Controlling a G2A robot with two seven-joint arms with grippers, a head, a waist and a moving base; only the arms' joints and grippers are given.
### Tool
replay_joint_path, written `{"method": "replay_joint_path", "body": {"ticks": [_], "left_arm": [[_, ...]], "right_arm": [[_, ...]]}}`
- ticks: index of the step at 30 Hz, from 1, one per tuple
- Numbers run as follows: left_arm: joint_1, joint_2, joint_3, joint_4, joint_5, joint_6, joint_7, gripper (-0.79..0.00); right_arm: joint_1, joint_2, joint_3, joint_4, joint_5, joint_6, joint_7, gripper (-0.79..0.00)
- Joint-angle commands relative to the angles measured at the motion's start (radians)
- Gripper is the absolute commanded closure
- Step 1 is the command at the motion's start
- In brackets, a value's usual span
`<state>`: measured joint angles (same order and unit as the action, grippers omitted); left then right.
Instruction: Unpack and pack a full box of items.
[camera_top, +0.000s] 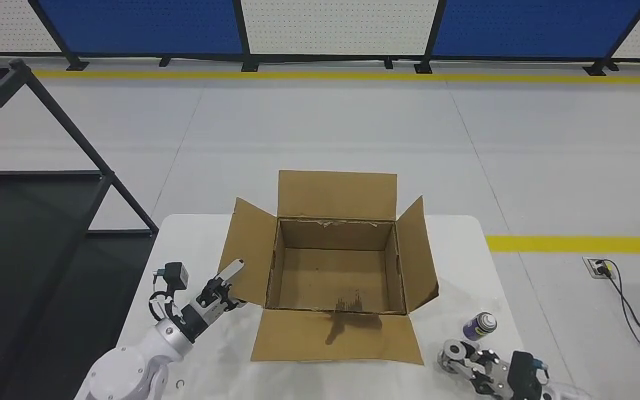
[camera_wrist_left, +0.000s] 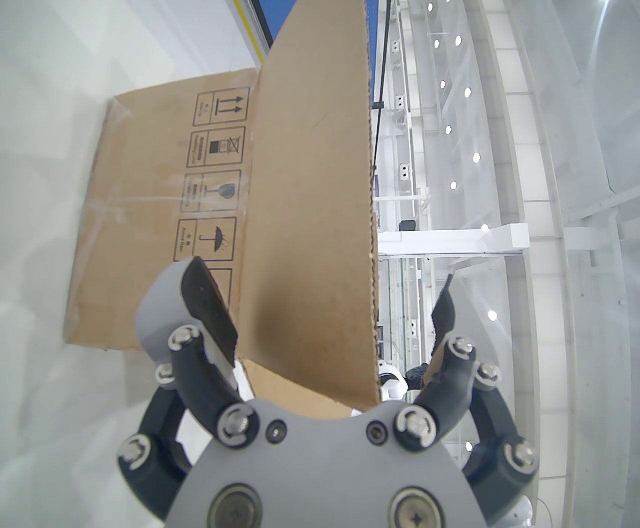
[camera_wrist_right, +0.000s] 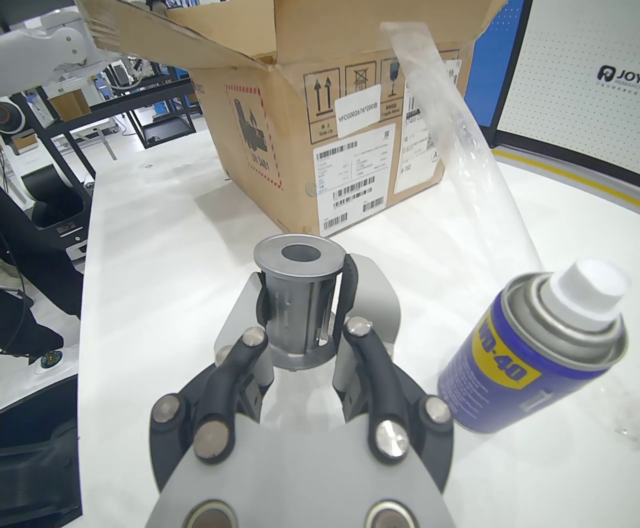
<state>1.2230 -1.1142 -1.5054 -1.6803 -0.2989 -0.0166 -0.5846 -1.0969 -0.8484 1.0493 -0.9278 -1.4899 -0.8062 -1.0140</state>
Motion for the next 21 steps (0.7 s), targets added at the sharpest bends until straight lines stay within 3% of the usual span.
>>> {"method": "replay_joint_path", "body": {"ticks": [1,12,13,15,18,21], "left_arm": [[0.000,0.000,0.000,0.000,0.000,0.000,0.000,-0.785],[0.000,0.000,0.000,0.000,0.000,0.000,0.000,-0.785],[0.000,0.000,0.000,0.000,0.000,0.000,0.000,-0.785],[0.000,0.000,0.000,0.000,0.000,0.000,0.000,-0.785],[0.000,0.000,0.000,0.000,0.000,0.000,0.000,-0.785],[0.000,0.000,0.000,0.000,0.000,0.000,0.000,-0.785]], "right_arm": [[0.019,-0.007,-0.019,0.027,0.010,0.004,-0.004,0.000],[0.078,-0.029,-0.102,0.119,0.049,0.033,-0.033,0.000],[0.080,-0.029,-0.107,0.122,0.051,0.035,-0.035,-0.068],[0.085,-0.028,-0.118,0.126,0.053,0.040,-0.040,-0.302],[0.088,-0.025,-0.132,0.128,0.054,0.049,-0.049,-0.403],[0.091,-0.021,-0.146,0.130,0.056,0.057,-0.057,-0.419]]}}
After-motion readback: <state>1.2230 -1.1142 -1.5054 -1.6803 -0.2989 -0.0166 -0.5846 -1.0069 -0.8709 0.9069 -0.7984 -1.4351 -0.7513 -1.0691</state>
